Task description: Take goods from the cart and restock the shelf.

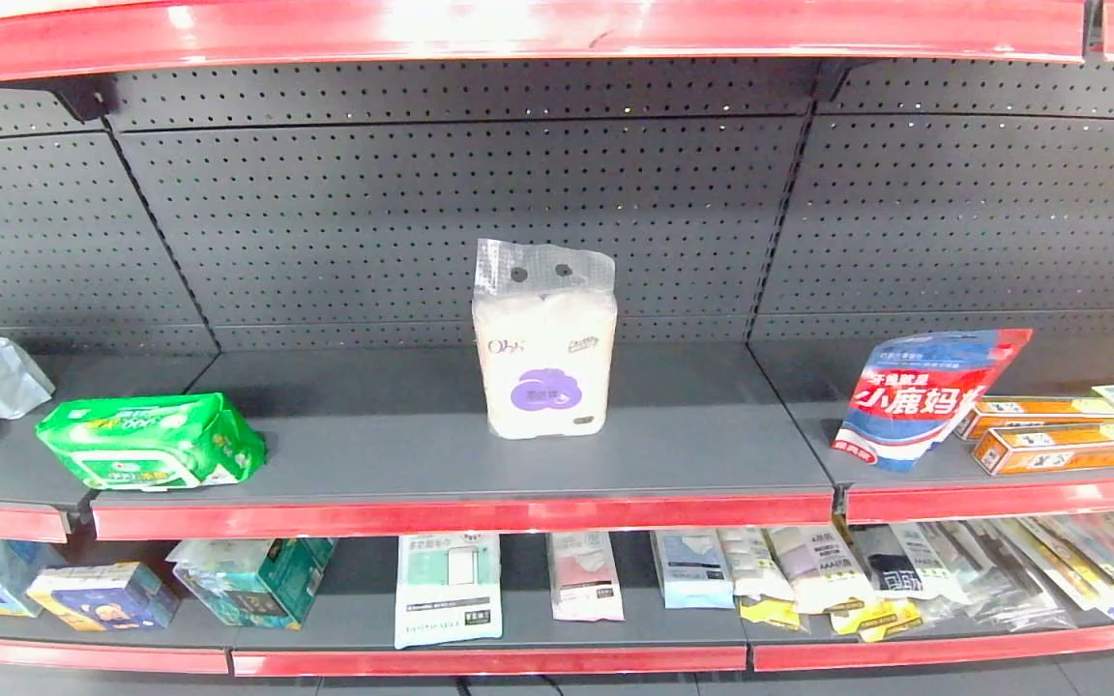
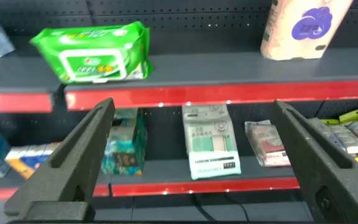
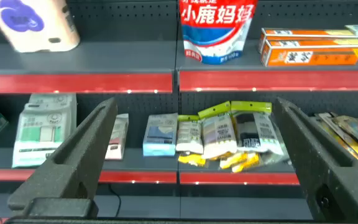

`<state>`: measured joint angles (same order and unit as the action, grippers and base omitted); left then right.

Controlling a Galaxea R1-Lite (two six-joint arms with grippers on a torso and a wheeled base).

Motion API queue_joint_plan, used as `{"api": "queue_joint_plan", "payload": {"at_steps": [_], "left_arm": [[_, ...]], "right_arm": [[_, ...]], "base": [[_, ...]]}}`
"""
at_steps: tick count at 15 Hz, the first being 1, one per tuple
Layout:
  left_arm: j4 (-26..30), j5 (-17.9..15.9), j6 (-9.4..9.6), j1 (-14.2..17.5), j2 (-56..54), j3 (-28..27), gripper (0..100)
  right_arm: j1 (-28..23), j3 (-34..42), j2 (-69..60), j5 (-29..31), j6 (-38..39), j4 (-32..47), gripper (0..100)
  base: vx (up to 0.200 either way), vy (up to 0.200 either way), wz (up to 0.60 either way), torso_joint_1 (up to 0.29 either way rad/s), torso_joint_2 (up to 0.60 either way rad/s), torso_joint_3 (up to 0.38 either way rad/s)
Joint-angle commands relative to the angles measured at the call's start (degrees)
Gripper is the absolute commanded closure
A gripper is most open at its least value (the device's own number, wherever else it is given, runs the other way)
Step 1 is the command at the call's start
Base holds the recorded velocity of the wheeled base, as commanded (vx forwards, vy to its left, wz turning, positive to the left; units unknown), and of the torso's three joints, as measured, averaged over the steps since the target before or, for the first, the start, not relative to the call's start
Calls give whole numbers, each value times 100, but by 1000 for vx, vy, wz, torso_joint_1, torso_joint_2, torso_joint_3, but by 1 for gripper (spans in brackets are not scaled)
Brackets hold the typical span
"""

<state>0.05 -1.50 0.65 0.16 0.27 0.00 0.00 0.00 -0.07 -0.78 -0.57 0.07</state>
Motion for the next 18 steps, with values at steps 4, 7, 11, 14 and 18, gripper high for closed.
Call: {"api": "queue_joint_plan", "payload": {"at_steps": [4,7,11,14,18], "left_arm": [[4,1,-3,2,0,0,0],[4,1,-3,2,0,0,0],[4,1,-21,2,0,0,0],[4,1,-21,2,0,0,0],[4,1,-21,2,0,0,0]], "right_arm": [[9,0,25,-1,-4,1,0],[9,0,25,-1,-4,-7,0],[9,0,16,-1,5,-7,0],[9,0,16,-1,-4,-7,0],[9,0,25,-1,5,-7,0]], "base": [[0,0,-450,7,1,5],[0,0,-600,6,4,-1],[0,0,-600,7,6,5],[0,0,-600,2,4,1],[0,0,-600,1,1,4]]}}
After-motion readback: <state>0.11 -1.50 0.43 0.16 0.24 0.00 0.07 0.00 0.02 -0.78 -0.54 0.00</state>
